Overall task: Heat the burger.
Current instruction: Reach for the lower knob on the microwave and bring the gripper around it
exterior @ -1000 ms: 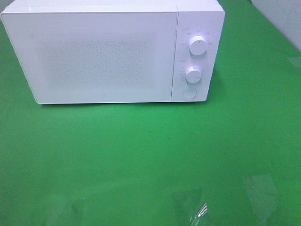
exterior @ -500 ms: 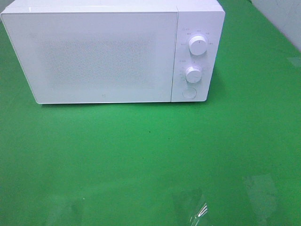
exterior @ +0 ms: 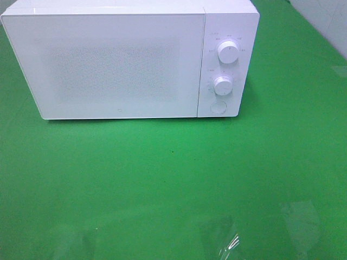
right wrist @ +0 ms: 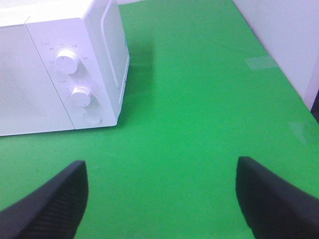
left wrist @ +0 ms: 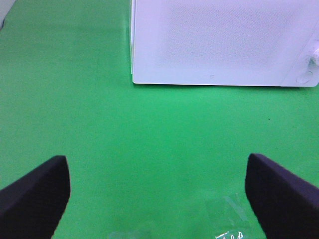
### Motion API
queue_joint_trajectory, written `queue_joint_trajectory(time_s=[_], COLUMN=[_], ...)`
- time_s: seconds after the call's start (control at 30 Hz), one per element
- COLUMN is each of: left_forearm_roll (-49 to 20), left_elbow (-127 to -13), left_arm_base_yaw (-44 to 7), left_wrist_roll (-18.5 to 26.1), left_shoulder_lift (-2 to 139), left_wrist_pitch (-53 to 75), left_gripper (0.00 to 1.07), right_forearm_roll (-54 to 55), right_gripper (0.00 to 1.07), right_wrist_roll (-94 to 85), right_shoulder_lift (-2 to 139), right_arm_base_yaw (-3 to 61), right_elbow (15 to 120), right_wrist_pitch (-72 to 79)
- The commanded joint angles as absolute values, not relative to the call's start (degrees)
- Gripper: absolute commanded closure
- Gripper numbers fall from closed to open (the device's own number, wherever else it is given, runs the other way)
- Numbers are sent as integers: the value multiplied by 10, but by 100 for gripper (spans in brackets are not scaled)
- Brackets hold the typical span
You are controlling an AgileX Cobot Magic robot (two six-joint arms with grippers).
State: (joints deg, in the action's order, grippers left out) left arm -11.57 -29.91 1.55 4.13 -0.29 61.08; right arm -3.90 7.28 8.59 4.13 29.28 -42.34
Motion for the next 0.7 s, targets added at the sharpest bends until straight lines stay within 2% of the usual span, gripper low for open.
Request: queue_joint_trajectory(time_s=[0.03,0.7], left_forearm_roll=[-120,-120], left_elbow=[-297,-297], left_arm_base_yaw=[17,17], left_wrist_roll=[39,39], left_shoulder_lift=[-15,-15], left_wrist_pitch=[606,606], left_gripper=[19,19], right_forearm_roll=[-42,-42], right_gripper=[31,31], right_wrist_roll=[77,77], right_shoulder_lift=[125,256], right_arm_base_yaw=[38,38], right_elbow=[295,234], right_wrist_pitch=[-376,-185])
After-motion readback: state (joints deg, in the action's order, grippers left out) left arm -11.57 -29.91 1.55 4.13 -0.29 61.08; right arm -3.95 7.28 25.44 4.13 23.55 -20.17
